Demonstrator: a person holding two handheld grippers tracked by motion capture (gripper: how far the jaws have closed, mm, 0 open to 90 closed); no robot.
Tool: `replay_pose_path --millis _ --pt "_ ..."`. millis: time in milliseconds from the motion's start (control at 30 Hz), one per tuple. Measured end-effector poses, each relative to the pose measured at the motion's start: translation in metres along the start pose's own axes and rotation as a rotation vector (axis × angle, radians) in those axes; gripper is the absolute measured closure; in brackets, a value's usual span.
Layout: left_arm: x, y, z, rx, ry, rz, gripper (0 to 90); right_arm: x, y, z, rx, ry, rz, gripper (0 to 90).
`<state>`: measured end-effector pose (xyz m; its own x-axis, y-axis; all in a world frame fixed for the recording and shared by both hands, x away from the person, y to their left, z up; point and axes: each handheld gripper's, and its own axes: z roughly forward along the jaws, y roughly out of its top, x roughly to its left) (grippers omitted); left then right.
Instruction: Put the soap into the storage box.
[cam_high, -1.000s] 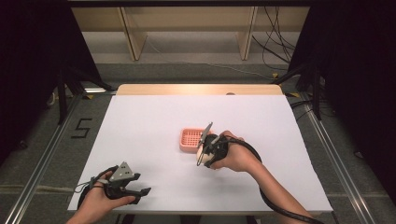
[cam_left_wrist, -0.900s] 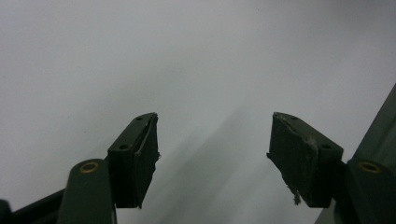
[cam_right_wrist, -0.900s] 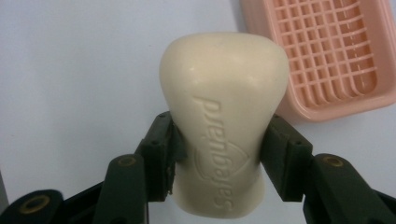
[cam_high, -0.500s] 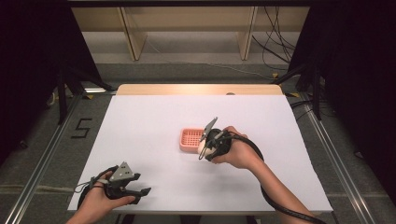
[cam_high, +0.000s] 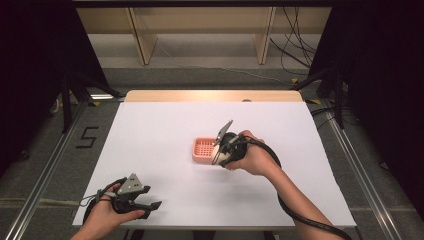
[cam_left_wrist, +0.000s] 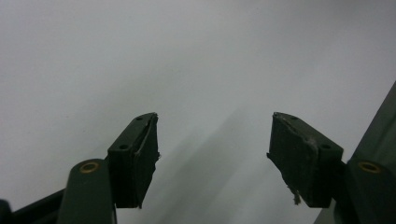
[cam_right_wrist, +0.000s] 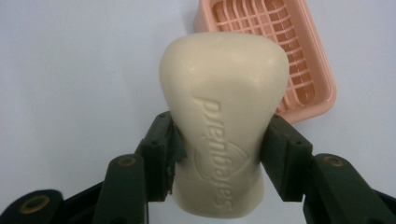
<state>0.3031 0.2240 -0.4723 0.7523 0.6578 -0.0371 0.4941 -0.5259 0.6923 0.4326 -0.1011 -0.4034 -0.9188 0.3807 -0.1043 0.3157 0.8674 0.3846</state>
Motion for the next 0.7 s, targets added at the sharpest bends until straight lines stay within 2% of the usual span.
replay_pose_path --millis 133,200,233,367,433,500,533,667,700 --pt "0.0 0.0 0.0 -0.001 0.007 0.001 32.6 -0.004 0.002 -0.001 0.004 -0.003 -0.015 50.6" --pt "0.0 0.0 0.0 0.0 0.006 0.001 32.6 -0.004 0.003 -0.001 0.017 0.002 -0.002 50.6" --pt "0.0 0.0 0.001 0.005 0.014 0.003 32.6 -0.007 0.004 -0.001 0.008 -0.008 -0.017 50.6" --pt "0.0 0.0 0.001 0.003 0.011 0.001 32.6 -0.009 0.007 0.0 0.025 -0.01 -0.006 50.6" --pt "0.0 0.0 0.0 0.0 -0.004 -0.001 32.6 -0.012 0.008 0.0 0.019 -0.005 -0.023 50.6" --pt "0.0 0.0 0.001 -0.002 0.003 -0.005 32.6 -0.012 0.008 0.001 0.012 -0.018 -0.015 50.6" --pt "0.0 0.0 0.001 -0.002 0.003 -0.003 32.6 -0.013 0.009 0.001 0.014 -0.009 -0.029 50.6" --pt "0.0 0.0 0.001 -0.001 0.002 -0.003 32.6 -0.014 0.01 0.002 0.014 -0.013 -0.017 50.6" --pt "0.0 0.0 0.001 -0.002 0.002 -0.003 32.6 -0.016 0.012 0.002 0.015 -0.009 -0.031 50.6"
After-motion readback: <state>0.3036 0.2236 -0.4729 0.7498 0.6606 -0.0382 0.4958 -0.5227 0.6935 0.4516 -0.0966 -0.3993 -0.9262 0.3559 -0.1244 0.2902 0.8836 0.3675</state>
